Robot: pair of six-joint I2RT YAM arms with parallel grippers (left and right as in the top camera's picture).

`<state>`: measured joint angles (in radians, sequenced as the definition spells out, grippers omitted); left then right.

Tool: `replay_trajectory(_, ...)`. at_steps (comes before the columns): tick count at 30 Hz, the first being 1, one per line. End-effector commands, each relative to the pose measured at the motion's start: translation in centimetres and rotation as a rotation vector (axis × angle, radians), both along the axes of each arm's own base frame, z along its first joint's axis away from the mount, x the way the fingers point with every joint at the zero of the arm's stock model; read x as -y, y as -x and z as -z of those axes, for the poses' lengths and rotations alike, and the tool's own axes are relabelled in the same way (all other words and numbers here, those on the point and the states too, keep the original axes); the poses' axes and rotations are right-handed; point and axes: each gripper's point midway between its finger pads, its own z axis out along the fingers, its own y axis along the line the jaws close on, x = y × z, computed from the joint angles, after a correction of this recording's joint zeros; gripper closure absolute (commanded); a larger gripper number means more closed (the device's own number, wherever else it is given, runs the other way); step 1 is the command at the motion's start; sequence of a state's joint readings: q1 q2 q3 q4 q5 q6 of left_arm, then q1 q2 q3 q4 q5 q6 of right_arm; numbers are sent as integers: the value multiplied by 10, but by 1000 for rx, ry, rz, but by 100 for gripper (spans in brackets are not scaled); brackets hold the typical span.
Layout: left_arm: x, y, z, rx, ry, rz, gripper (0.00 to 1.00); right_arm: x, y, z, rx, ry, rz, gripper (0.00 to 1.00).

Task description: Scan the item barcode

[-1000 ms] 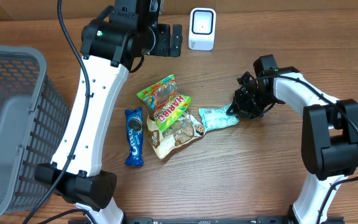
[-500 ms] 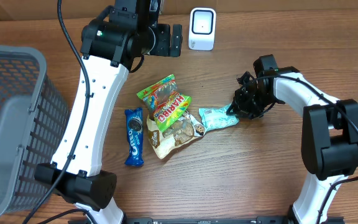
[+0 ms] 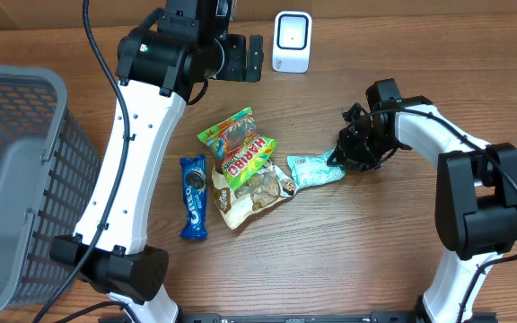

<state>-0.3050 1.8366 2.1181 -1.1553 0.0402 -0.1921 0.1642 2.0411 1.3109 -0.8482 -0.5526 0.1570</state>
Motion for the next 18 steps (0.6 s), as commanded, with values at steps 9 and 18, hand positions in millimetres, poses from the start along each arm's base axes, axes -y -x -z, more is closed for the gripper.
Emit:
replay_trajectory(9,-2,3,-20,47,13,0,0,9,-16,-5,84,60,2,96)
replay_trajectory(18,-3,3,-20,46,12,0,0,6,-51,-91,328,38,14,96)
